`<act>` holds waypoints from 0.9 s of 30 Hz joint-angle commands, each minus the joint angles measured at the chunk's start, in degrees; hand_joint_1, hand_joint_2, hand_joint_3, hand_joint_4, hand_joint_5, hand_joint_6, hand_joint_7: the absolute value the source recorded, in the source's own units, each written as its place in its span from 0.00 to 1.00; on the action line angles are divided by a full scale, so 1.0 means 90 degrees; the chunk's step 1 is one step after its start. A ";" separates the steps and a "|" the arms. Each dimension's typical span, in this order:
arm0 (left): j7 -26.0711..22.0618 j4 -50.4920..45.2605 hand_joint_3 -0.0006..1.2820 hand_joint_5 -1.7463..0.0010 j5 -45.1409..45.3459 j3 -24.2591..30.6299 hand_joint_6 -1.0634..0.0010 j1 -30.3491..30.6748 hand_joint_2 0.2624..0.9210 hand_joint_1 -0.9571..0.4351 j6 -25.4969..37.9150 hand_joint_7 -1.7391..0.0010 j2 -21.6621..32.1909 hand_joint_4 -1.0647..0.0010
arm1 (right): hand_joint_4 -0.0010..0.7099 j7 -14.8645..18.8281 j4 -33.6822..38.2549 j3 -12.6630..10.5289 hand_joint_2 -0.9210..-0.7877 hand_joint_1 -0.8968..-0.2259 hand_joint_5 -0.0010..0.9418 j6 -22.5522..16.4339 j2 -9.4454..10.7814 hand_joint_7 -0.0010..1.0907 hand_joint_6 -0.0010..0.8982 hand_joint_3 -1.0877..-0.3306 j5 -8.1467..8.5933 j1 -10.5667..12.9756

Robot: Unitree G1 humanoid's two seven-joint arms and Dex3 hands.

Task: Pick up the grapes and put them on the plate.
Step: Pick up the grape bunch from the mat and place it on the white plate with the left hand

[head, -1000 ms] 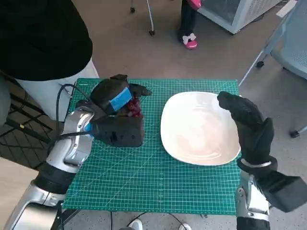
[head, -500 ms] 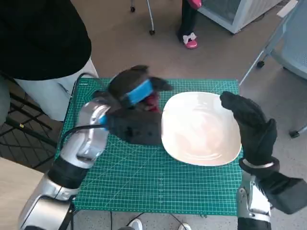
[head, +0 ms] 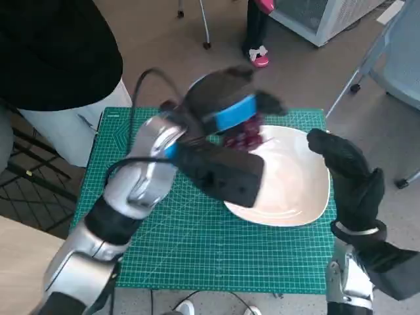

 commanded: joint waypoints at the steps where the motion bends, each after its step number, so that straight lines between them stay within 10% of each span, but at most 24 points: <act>1: 0.0193 0.0397 0.49 0.05 -0.0057 -0.0011 0.11 -0.0369 0.78 0.95 -0.0350 0.98 -0.0111 0.66 | 0.54 -0.0124 -0.0044 -0.0056 0.00 0.40 0.00 -0.0006 0.0032 0.17 0.15 0.40 -0.0015 0.0243; 8: 0.0426 0.1062 0.60 0.02 0.0027 -0.0133 0.11 -0.0673 0.69 0.94 -0.0664 0.93 -0.0352 0.68 | 0.55 -0.0315 -0.0166 -0.0094 0.00 0.39 0.01 -0.0054 0.0055 0.16 0.16 0.41 -0.0116 0.0376; 13: 0.0430 0.1375 0.28 0.14 0.0037 -0.0213 0.45 -0.0805 0.93 0.75 -0.0730 0.41 -0.0503 0.59 | 0.56 -0.0479 -0.0263 -0.0092 0.00 0.38 0.01 -0.0073 0.0064 0.16 0.16 0.42 -0.0205 0.0462; 27: 0.0130 0.1817 0.20 0.09 -0.0053 -0.0248 0.51 -0.0985 1.00 0.69 -0.0721 0.36 -0.0685 0.61 | 0.56 -0.0825 -0.0477 -0.0043 0.00 0.39 0.01 -0.0076 0.0125 0.14 0.17 0.41 -0.0436 0.0618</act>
